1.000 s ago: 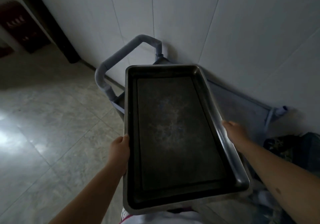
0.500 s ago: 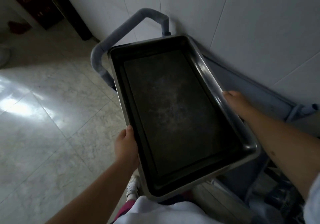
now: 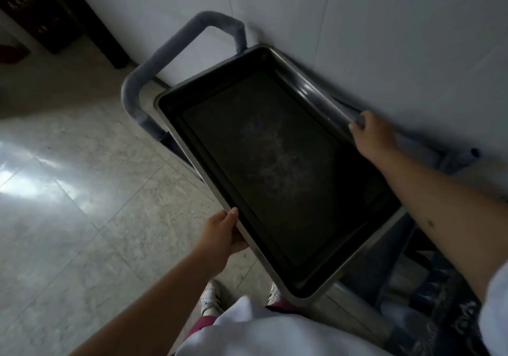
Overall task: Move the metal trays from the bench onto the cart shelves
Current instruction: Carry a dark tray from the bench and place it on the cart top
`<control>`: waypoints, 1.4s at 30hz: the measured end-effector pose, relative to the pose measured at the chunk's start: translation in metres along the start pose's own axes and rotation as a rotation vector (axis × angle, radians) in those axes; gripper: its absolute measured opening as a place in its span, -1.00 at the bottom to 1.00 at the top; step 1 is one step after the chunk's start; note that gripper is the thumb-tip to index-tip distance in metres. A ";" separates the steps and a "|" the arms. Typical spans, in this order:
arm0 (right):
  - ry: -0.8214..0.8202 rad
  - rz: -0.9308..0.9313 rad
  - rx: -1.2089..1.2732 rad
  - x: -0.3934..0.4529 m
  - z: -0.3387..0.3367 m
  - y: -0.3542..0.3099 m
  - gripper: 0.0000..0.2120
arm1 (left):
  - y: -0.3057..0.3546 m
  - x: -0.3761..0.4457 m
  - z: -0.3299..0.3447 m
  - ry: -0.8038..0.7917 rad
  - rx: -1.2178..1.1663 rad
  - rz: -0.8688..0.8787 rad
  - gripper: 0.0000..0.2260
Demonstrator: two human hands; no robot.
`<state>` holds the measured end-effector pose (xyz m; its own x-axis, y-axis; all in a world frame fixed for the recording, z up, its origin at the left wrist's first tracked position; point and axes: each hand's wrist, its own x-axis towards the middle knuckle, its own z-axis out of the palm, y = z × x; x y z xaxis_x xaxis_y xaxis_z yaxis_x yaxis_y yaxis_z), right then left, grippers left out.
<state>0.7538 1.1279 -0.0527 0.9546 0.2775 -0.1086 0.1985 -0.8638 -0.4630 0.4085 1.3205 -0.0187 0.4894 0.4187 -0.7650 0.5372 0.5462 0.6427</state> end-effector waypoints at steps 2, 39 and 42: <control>0.124 -0.068 -0.019 -0.046 -0.011 0.013 -0.57 | -0.002 -0.001 0.005 -0.029 0.036 0.018 -0.81; 0.068 0.506 0.286 -0.180 -0.064 0.066 -0.72 | 0.016 0.012 0.060 -0.335 1.204 0.256 -0.76; 0.083 0.352 0.135 -0.220 -0.044 0.027 -0.38 | 0.031 0.011 0.031 -0.250 1.394 0.673 -0.81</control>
<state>0.5586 1.0246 -0.0024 0.9749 -0.0656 -0.2128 -0.1703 -0.8355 -0.5225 0.4523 1.3193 -0.0057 0.9127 0.0968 -0.3969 0.2996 -0.8190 0.4893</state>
